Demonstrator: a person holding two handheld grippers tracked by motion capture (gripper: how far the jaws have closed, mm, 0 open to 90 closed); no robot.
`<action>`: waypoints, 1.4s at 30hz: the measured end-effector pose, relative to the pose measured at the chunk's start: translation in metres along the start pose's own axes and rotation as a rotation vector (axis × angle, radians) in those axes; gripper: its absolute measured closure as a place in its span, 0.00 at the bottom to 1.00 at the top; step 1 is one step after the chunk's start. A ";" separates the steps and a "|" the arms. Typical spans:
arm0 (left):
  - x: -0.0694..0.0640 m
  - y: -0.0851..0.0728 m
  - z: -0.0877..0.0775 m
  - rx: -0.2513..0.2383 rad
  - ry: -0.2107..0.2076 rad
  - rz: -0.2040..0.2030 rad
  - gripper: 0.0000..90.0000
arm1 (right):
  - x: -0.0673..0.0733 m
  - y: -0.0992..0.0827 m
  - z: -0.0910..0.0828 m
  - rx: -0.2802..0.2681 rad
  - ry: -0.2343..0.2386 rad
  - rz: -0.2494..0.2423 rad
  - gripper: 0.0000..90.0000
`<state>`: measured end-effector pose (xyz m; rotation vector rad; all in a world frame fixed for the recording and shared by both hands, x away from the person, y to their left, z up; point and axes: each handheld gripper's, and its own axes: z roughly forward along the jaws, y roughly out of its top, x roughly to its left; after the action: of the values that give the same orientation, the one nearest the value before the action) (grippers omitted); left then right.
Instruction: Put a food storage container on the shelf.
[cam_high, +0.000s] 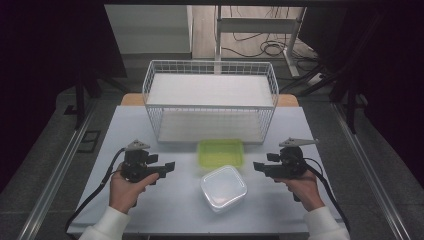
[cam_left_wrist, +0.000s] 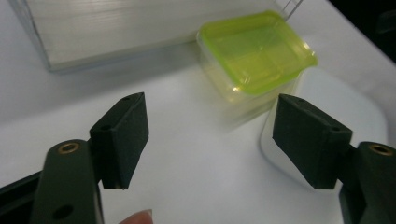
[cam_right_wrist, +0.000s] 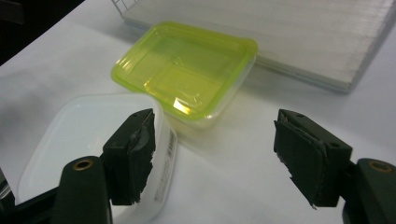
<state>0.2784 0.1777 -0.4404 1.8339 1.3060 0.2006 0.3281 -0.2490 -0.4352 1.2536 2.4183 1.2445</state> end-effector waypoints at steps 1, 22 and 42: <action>0.000 0.000 0.000 0.000 0.000 0.000 0.32 | 0.000 0.000 0.000 0.000 0.000 0.000 0.33; 0.028 0.039 0.074 0.104 -0.214 -0.233 0.42 | -0.021 0.034 0.056 0.044 0.068 0.166 0.45; 0.040 0.027 0.127 0.157 -0.343 -0.346 0.58 | -0.039 0.029 0.094 0.114 0.121 0.265 0.59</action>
<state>0.3864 0.1400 -0.5129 1.6441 1.3922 -0.3953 0.4146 -0.2119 -0.4833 1.6206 2.5015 1.2966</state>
